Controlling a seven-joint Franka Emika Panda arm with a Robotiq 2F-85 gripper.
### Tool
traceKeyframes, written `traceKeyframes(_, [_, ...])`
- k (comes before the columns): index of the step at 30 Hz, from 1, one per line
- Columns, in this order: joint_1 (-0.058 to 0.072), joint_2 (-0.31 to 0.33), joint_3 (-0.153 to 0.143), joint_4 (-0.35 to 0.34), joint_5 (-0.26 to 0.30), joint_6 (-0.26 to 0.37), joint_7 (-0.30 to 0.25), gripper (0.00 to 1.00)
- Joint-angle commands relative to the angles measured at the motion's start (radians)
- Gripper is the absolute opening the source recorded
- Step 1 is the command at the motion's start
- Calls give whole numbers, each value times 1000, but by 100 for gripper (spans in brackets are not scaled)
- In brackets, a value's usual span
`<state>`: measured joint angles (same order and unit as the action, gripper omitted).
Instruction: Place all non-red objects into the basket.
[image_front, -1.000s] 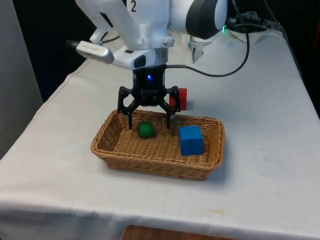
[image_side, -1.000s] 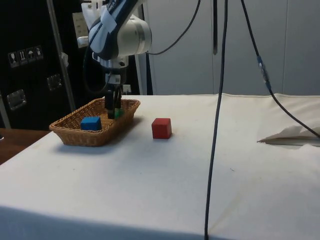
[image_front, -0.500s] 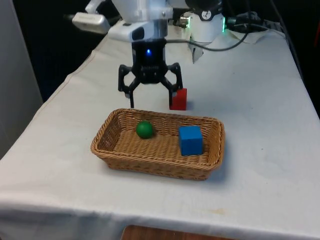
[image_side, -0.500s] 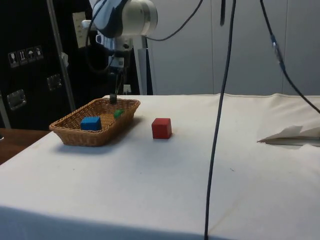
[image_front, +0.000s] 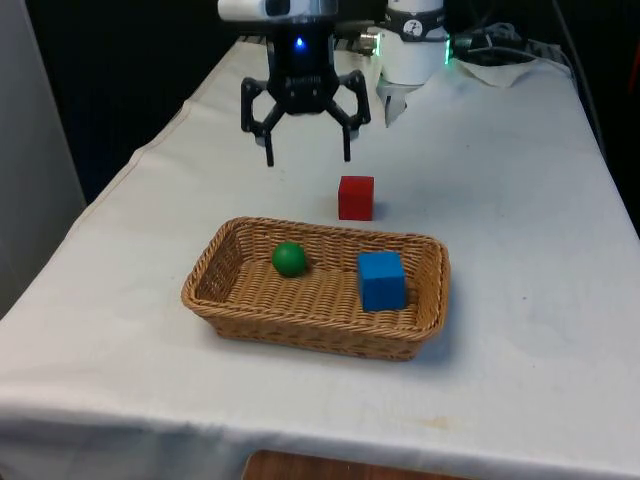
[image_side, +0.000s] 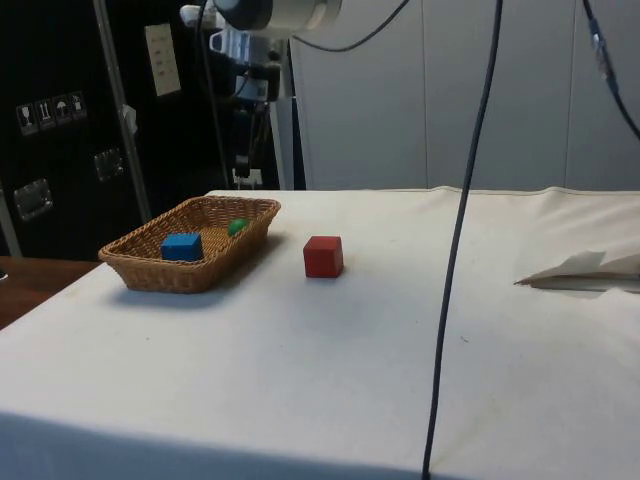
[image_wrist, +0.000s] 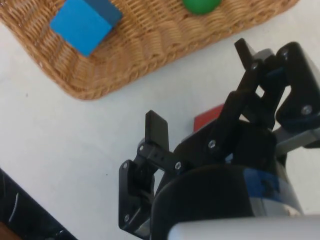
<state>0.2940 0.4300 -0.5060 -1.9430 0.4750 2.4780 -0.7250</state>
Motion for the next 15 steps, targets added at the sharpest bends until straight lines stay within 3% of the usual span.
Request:
traceKeyframes(1, [10,-23,-12,-22,-21,1,11,100])
traceKeyframes(6, [10,-75,-12,-69,-41,6,13,100])
traceKeyframes(7, [0,-70,-1,-61,-26,0,1,100])
traceKeyframes(8, [10,-95,-12,-89,-52,9,14,100])
traceKeyframes(13, [10,-148,-14,-142,-82,19,17,100])
traceKeyframes(14, [0,-145,-3,-134,-64,6,3,100])
traceKeyframes(15, [10,-156,-14,-151,-89,22,18,100])
